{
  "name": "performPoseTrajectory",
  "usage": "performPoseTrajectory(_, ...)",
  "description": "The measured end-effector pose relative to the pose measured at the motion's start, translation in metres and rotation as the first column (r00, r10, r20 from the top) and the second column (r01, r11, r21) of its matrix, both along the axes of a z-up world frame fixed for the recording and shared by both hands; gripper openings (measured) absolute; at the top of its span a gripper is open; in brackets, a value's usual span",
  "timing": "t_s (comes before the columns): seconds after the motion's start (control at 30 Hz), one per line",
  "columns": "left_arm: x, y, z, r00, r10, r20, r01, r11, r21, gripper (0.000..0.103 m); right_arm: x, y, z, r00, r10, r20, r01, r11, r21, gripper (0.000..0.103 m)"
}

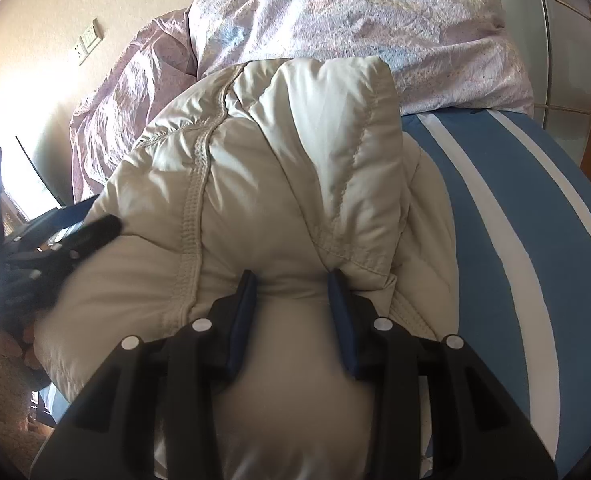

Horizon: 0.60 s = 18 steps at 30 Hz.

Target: Fold large clothes

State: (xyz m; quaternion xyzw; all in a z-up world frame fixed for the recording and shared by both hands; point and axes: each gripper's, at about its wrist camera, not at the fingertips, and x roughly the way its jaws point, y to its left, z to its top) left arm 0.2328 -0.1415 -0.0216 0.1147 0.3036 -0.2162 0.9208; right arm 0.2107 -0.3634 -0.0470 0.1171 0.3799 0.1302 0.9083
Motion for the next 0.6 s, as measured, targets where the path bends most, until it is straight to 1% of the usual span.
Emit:
performPoseTrajectory(0.1,-0.001,-0.006,-0.004,1.0,0.013,0.005,-0.013,0.999,0.03,0.086,0.0,-0.005,0.008,1.0,-0.011,-0.02,0.011,1.0,0.012,0.037)
performPoseTrajectory(0.2,0.0,-0.004,-0.006,1.0,0.016,-0.005,-0.016,1.0,0.024,0.086,0.001,-0.017,0.023,0.999,-0.035,-0.032,0.037,0.997,0.067,0.037)
performPoseTrajectory(0.3,0.0,-0.001,-0.007,1.0,0.018,-0.012,-0.018,1.0,0.011,0.087,0.011,-0.039,0.049,0.992,-0.125,0.013,0.122,0.982,0.144,0.041)
performPoseTrajectory(0.4,0.0,-0.001,-0.007,1.0,0.026,-0.012,-0.027,1.0,-0.001,0.087,0.034,-0.048,0.061,0.987,-0.158,-0.007,0.156,0.966,0.204,0.05)
performPoseTrajectory(0.5,0.0,0.0,-0.007,0.999,0.034,-0.013,-0.034,0.999,-0.012,0.087,0.054,-0.046,0.061,0.987,-0.156,-0.042,0.161,0.957,0.239,0.051)
performPoseTrajectory(0.6,0.0,0.0,-0.007,0.999,0.04,-0.015,-0.041,0.999,-0.017,0.087,0.072,-0.042,0.054,0.98,-0.182,-0.074,0.194,0.959,0.205,0.053)
